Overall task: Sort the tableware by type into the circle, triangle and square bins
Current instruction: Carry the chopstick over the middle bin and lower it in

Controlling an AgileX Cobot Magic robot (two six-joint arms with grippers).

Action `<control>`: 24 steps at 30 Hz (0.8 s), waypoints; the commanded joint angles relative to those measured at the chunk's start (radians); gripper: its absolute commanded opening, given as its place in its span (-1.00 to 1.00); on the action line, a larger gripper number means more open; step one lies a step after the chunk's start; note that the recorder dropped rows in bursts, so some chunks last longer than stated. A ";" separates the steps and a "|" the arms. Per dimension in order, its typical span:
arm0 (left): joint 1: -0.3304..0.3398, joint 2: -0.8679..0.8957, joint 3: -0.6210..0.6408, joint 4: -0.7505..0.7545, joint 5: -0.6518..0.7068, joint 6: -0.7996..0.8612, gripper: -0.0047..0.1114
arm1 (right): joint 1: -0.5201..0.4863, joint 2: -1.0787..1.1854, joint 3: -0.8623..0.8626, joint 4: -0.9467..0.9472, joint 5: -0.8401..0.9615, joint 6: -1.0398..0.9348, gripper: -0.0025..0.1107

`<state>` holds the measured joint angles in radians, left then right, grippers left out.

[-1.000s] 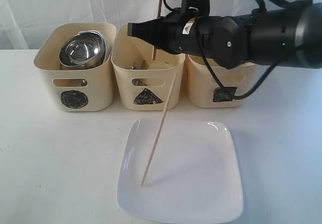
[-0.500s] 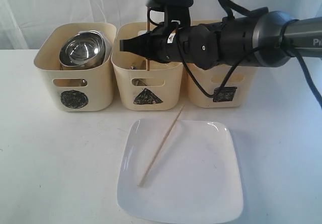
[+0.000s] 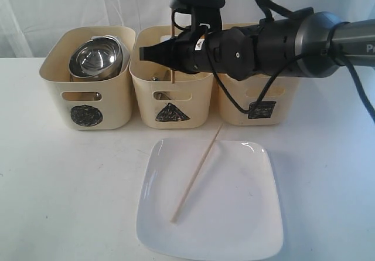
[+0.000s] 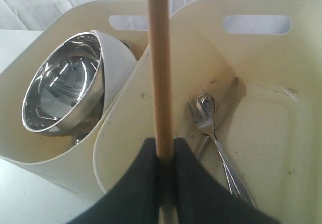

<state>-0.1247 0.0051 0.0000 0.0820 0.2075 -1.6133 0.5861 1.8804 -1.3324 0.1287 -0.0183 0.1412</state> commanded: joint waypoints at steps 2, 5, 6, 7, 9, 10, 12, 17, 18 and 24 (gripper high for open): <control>0.002 -0.005 0.000 0.008 -0.004 0.003 -0.92 | -0.010 -0.015 -0.009 -0.010 -0.040 -0.044 -0.96; 0.002 -0.005 0.000 0.008 -0.004 0.003 -0.92 | -0.010 -0.013 -0.009 -0.010 -0.076 -0.062 -0.96; 0.002 -0.005 0.000 0.008 -0.004 0.003 -0.92 | -0.010 -0.011 -0.009 -0.010 -0.102 -0.067 -0.96; 0.002 -0.005 0.000 0.008 -0.004 0.003 -0.92 | -0.010 -0.008 -0.009 -0.010 -0.128 -0.067 -0.96; 0.002 -0.005 0.000 0.008 -0.004 0.003 -0.92 | -0.011 -0.002 -0.009 -0.010 -0.183 -0.067 -0.96; 0.002 -0.005 0.000 0.008 -0.004 0.003 -0.92 | -0.013 0.008 -0.009 -0.010 -0.198 -0.067 -0.96; 0.002 -0.005 0.000 0.008 -0.004 0.003 -0.92 | -0.020 0.031 -0.018 -0.010 -0.205 -0.067 -0.96; 0.002 -0.005 0.000 0.008 -0.004 0.003 -0.92 | -0.041 0.101 -0.032 -0.010 -0.218 -0.081 -0.96; 0.002 -0.005 0.000 0.008 -0.004 0.003 -0.92 | -0.043 0.110 -0.032 -0.010 -0.230 -0.098 -0.96; 0.002 -0.005 0.000 0.008 -0.004 0.003 -0.92 | -0.066 0.136 -0.032 -0.010 -0.212 -0.120 -0.86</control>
<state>-0.1247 0.0051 0.0000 0.0820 0.2075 -1.6133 0.5356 2.0167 -1.3573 0.1269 -0.2294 0.0404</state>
